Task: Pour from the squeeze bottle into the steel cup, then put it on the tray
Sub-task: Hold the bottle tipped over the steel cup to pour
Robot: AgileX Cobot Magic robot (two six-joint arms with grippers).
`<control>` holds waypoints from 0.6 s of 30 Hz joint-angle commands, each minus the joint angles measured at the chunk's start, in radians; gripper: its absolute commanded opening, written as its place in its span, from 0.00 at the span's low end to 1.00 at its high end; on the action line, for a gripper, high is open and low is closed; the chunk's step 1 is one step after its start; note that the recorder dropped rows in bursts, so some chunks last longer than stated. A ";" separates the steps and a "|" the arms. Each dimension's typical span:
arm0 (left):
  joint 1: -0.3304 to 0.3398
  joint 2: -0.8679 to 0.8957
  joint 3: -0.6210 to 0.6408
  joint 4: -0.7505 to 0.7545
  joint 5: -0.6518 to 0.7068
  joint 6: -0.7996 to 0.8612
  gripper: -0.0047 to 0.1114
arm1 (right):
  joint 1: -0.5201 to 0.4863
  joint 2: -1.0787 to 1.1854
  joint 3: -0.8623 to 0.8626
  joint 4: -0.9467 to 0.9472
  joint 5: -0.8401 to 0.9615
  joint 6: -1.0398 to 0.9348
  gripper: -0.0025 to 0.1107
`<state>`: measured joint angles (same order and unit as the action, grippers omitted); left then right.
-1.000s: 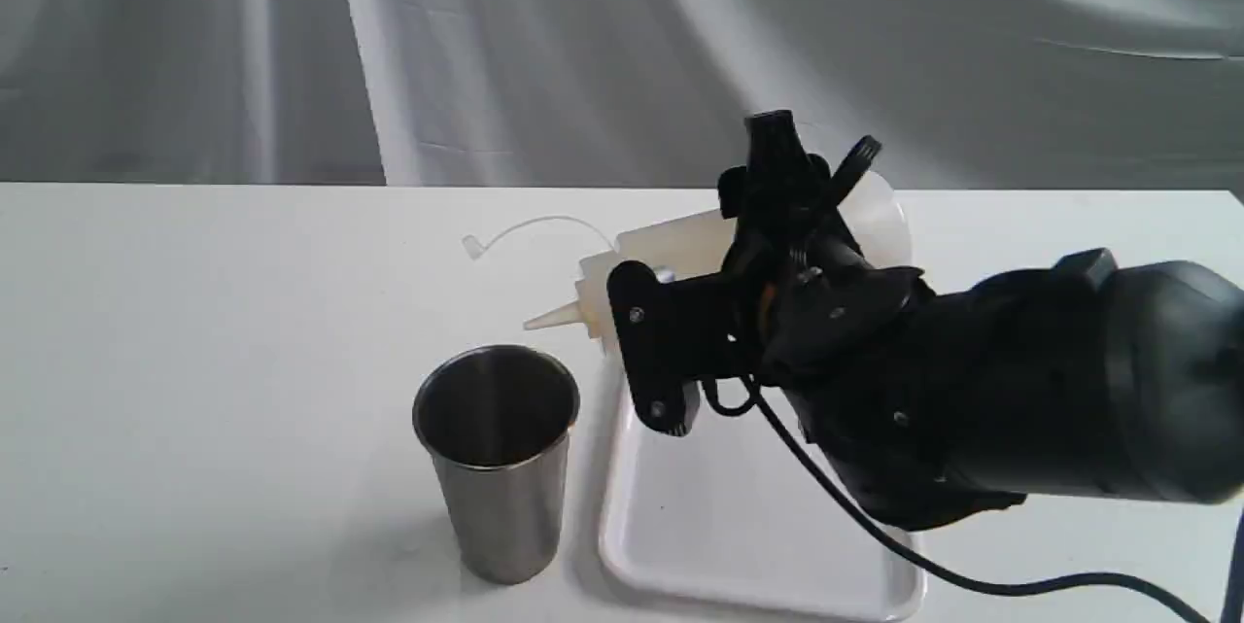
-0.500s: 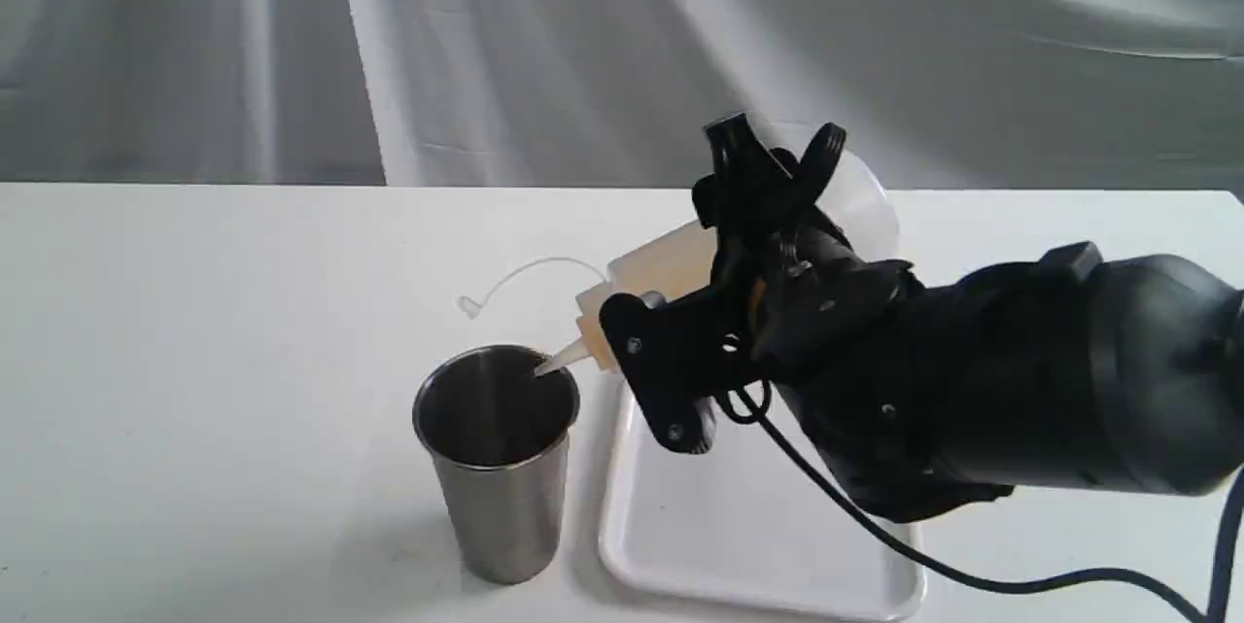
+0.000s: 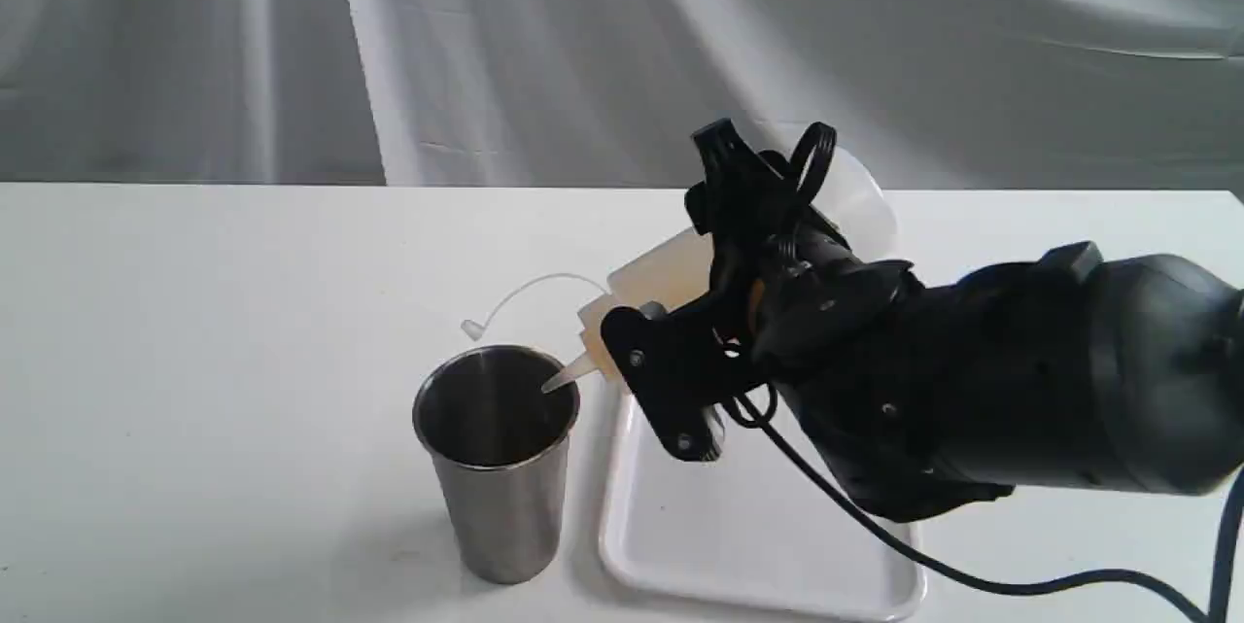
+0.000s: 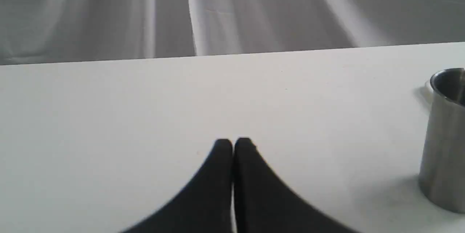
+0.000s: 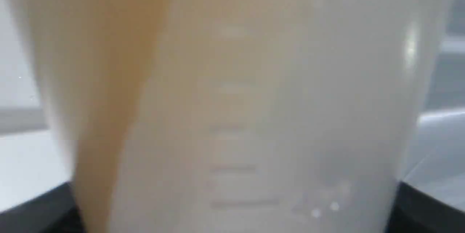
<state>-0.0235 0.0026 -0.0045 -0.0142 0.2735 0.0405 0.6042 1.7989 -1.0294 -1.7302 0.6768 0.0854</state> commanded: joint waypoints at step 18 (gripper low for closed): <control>0.002 -0.003 0.004 -0.001 -0.008 -0.006 0.04 | 0.004 -0.011 -0.031 -0.014 0.016 -0.034 0.02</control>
<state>-0.0235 0.0026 -0.0045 -0.0142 0.2735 0.0405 0.6042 1.7989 -1.0522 -1.7302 0.6768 0.0531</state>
